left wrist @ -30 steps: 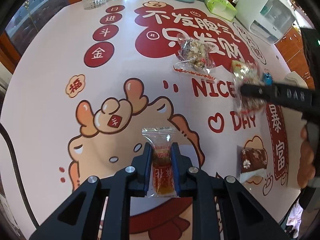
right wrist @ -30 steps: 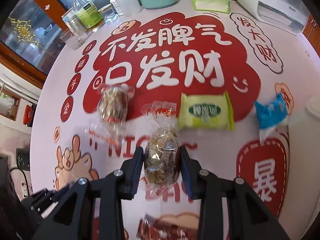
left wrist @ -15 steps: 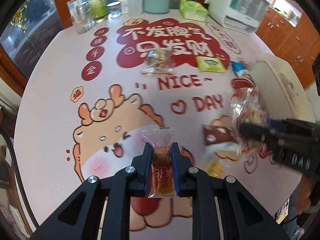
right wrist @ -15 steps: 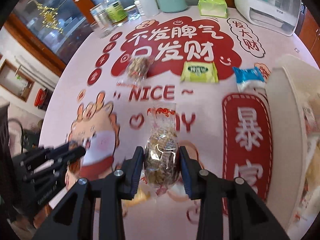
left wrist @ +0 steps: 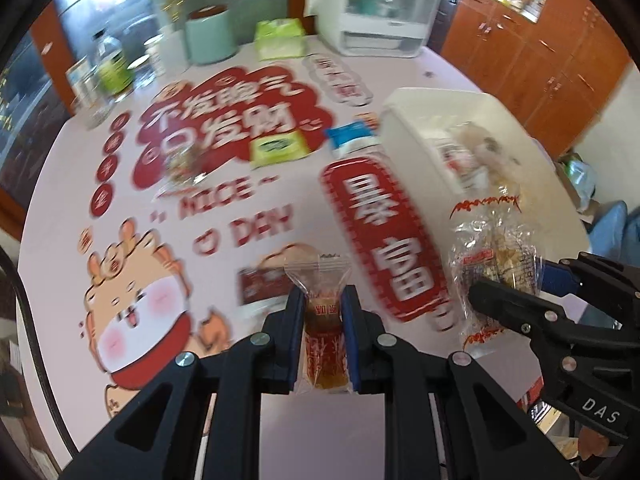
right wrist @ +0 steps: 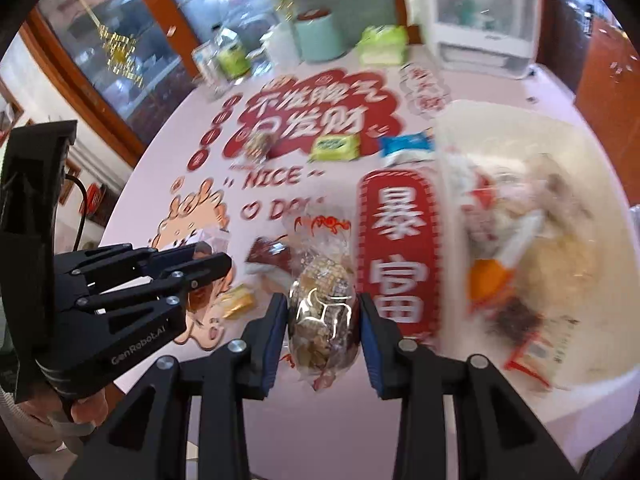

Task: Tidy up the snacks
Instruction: 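Carry the candy and nut bag over the bin and open both tools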

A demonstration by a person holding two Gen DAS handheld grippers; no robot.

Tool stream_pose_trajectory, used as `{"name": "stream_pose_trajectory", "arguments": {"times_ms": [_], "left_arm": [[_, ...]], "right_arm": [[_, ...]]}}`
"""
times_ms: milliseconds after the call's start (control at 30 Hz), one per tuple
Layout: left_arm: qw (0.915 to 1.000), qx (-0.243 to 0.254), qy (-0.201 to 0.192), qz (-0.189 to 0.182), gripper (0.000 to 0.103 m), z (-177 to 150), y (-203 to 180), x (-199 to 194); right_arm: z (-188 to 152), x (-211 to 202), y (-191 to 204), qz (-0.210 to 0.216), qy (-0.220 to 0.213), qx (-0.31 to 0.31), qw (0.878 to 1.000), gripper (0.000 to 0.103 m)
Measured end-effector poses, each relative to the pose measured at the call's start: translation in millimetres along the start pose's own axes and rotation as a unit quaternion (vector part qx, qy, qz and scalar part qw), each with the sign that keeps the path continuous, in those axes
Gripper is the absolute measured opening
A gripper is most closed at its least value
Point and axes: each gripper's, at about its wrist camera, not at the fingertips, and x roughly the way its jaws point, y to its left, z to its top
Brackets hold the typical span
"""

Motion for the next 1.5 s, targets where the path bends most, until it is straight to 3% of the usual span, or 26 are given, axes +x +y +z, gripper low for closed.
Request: {"name": "stream_pose_trajectory", "arguments": {"times_ms": [333,700,1033,1500], "left_arm": [[0.9982,0.060,-0.003,-0.001,0.017,31,-104,6],[0.9943,0.105,-0.013,0.017,0.017,77,-193,31],[0.9937,0.106,0.008,0.036,0.017,87,-216,57],[0.9917,0.107,0.031,0.063,0.018,85,-218,74]], "right_arm": [[-14,-44,-105,-0.040,-0.055,0.088,0.994,0.036],[-9,-71,-183,-0.094,-0.115,0.136,0.979,0.036],[-11,-59,-218,-0.107,-0.103,0.151,0.977,0.036],[-7,-36,-228,-0.100,-0.076,0.144,0.982,0.037]]}}
